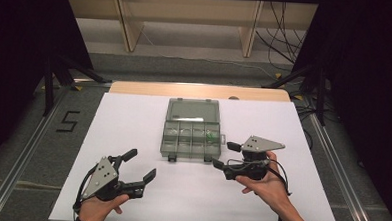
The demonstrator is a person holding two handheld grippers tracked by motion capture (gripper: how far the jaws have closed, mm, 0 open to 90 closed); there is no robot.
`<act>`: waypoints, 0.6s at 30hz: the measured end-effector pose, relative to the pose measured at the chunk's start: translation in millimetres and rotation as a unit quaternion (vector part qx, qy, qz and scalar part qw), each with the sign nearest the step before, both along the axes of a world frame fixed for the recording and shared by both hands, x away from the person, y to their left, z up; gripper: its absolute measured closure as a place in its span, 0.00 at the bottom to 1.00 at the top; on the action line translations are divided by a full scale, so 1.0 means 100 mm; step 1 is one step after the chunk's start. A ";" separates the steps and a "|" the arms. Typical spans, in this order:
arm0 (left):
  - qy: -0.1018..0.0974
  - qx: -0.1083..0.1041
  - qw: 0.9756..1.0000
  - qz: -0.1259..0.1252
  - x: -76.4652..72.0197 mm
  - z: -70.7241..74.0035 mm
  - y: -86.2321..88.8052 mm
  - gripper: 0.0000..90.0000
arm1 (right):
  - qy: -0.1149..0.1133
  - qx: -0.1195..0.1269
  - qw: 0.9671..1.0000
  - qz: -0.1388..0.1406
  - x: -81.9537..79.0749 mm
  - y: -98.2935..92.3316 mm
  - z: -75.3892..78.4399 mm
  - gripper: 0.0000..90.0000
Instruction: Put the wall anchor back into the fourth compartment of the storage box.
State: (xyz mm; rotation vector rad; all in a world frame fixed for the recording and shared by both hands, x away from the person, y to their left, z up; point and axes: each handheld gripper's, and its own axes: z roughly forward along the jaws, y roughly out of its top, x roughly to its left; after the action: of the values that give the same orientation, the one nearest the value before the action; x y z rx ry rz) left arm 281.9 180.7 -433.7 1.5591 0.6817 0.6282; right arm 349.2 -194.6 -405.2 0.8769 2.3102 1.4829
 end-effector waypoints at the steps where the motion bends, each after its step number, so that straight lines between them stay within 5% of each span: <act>1: 0.000 0.000 1.000 0.000 0.00 0.00 0.00 0.18 | 0.000 0.000 1.000 0.000 0.00 0.00 0.00 0.24; 18: 0.001 0.001 1.000 -0.001 0.00 0.00 0.00 0.18 | 0.002 0.021 1.000 -0.004 -0.19 -0.07 -0.09 0.21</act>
State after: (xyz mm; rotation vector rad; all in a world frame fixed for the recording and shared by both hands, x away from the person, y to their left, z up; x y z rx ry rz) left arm 281.6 180.6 -434.0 1.5619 0.6807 0.6250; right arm 330.0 -201.5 -413.7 0.9008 2.2833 1.5326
